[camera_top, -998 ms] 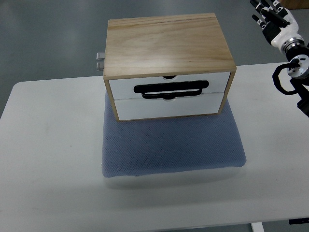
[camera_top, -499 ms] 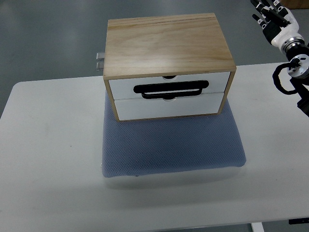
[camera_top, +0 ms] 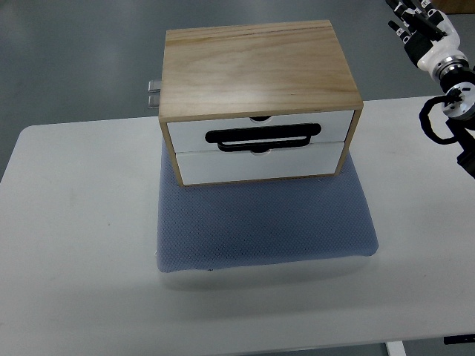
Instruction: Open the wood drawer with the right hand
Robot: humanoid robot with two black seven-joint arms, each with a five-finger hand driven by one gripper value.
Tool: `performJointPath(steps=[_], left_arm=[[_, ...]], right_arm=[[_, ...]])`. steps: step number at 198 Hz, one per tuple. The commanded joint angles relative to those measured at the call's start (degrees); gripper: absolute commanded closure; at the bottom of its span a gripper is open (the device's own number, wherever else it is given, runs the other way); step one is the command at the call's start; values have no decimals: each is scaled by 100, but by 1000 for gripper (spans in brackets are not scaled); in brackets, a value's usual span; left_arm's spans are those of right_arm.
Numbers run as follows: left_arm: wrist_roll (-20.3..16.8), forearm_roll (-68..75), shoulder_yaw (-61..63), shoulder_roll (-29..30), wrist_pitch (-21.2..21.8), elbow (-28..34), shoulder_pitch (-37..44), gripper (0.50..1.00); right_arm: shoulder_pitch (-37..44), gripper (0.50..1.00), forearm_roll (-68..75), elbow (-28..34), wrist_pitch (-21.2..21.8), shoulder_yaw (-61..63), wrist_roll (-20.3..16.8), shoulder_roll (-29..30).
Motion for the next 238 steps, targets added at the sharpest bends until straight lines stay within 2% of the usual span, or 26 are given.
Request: performJointPath(steps=[1, 85, 137, 199, 238], left_arm=[[0, 0, -1, 0, 0, -3, 0, 500], [0, 0, -1, 0, 0, -3, 0, 500], [0, 0, -1, 0, 0, -3, 0, 500], [0, 0, -1, 0, 0, -3, 0, 500], [0, 0, -1, 0, 0, -3, 0, 500]], right_arm=[[14, 556, 0, -1, -3, -2, 0, -9], [14, 556, 0, 17, -11, -81, -9, -26], [110, 556, 53, 122, -11, -371, -9, -360], [1156, 556, 18, 149, -29, -2137, -70, -940], [2053, 556, -53, 878, 33, -3895, -97, -1520]])
